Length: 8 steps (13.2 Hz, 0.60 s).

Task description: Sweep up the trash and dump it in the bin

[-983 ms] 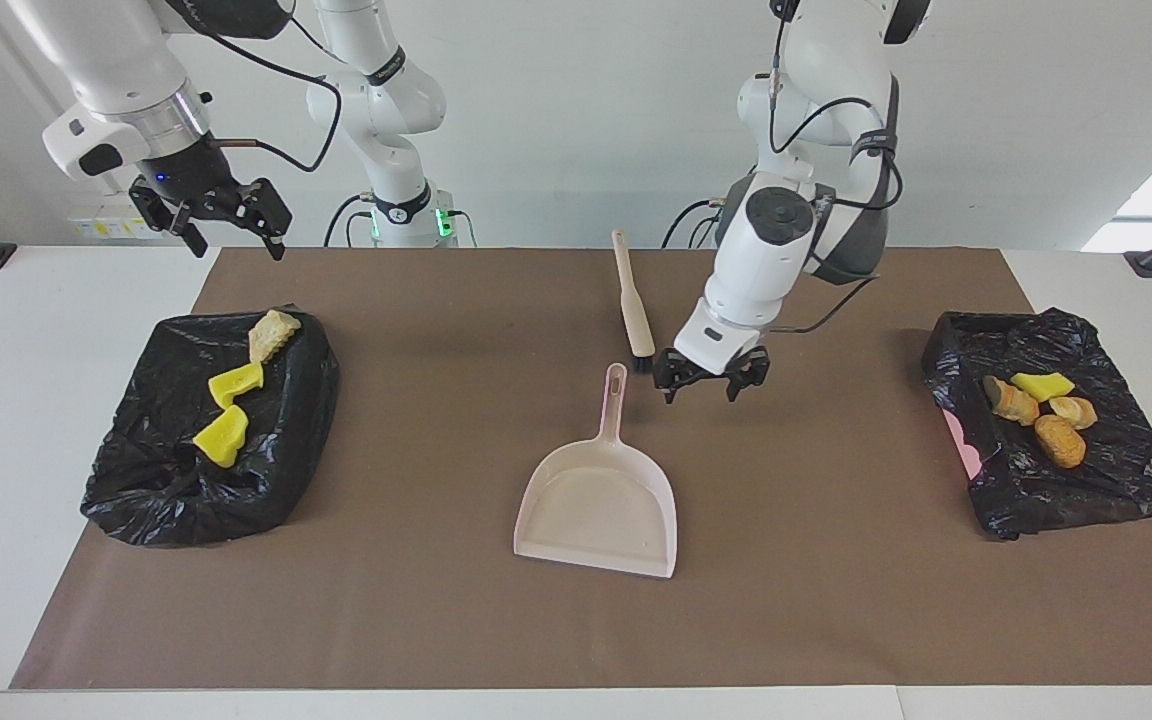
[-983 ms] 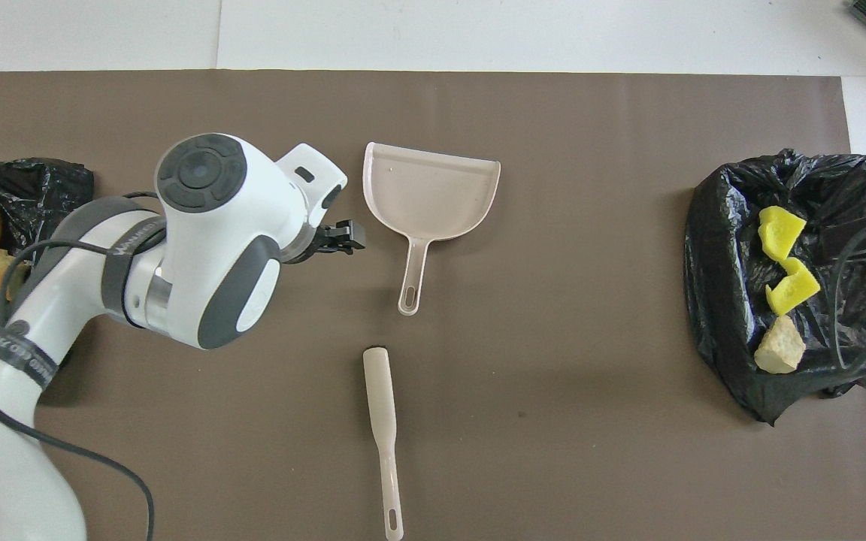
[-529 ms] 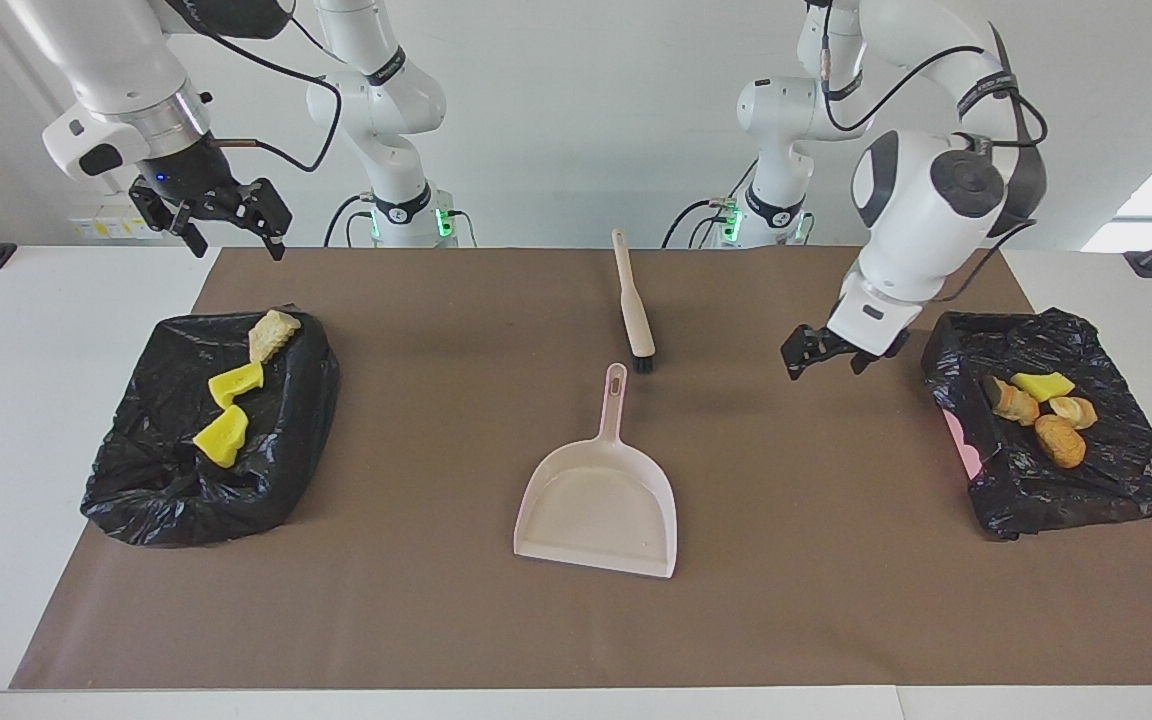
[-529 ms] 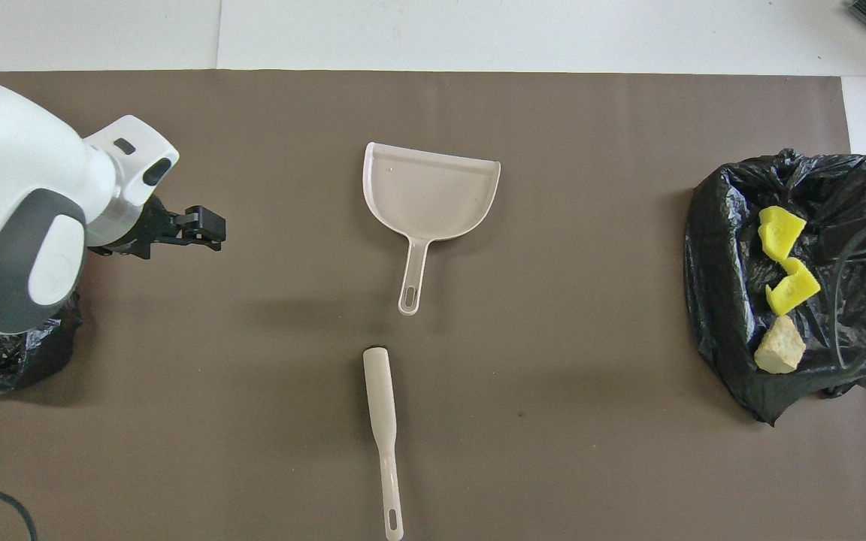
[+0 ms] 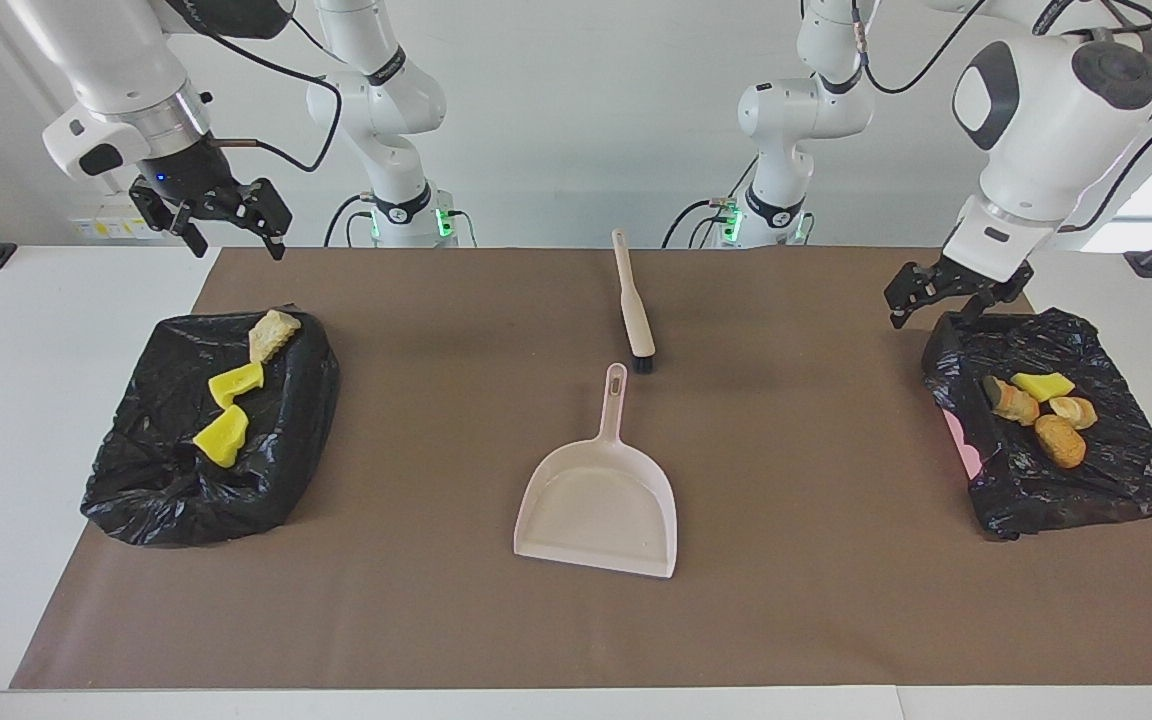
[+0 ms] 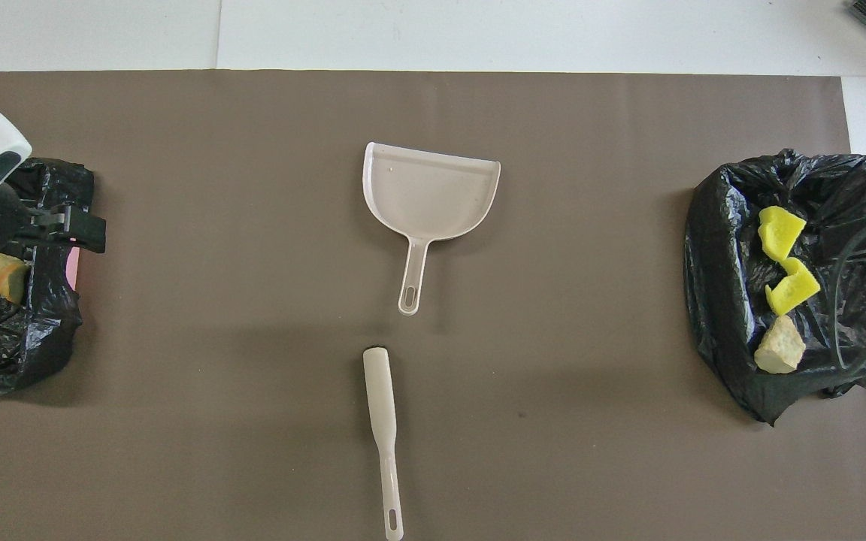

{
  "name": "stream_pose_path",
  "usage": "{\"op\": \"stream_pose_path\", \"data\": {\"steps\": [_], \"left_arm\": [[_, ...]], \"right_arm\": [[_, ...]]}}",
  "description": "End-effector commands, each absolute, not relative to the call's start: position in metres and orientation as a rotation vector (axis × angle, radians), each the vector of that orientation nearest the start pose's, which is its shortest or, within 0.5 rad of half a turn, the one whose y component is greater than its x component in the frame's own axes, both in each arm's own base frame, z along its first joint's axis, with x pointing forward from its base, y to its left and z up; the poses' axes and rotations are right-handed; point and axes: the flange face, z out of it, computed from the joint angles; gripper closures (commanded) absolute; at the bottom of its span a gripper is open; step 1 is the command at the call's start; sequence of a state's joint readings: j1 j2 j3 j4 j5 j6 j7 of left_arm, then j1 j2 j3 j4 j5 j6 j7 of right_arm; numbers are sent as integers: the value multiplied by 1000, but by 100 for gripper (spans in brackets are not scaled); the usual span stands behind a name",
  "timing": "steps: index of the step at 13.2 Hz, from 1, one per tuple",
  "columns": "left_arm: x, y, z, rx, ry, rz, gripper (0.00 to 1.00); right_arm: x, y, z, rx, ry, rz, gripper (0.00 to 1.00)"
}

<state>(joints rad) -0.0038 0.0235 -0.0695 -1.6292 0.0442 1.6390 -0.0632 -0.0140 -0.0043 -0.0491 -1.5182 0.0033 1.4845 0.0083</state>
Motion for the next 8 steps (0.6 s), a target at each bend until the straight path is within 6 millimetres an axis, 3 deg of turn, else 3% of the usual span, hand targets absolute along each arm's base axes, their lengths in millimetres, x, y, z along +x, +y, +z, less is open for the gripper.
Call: {"op": "stream_pose_path", "data": {"steps": [1, 8], "left_arm": [[547, -29, 629, -3081, 25, 0, 0], [539, -38, 653, -3158, 13, -81, 0]], "right_arm": [[542, -32, 645, -3136, 130, 26, 0], [542, -32, 645, -3136, 130, 26, 0]]}}
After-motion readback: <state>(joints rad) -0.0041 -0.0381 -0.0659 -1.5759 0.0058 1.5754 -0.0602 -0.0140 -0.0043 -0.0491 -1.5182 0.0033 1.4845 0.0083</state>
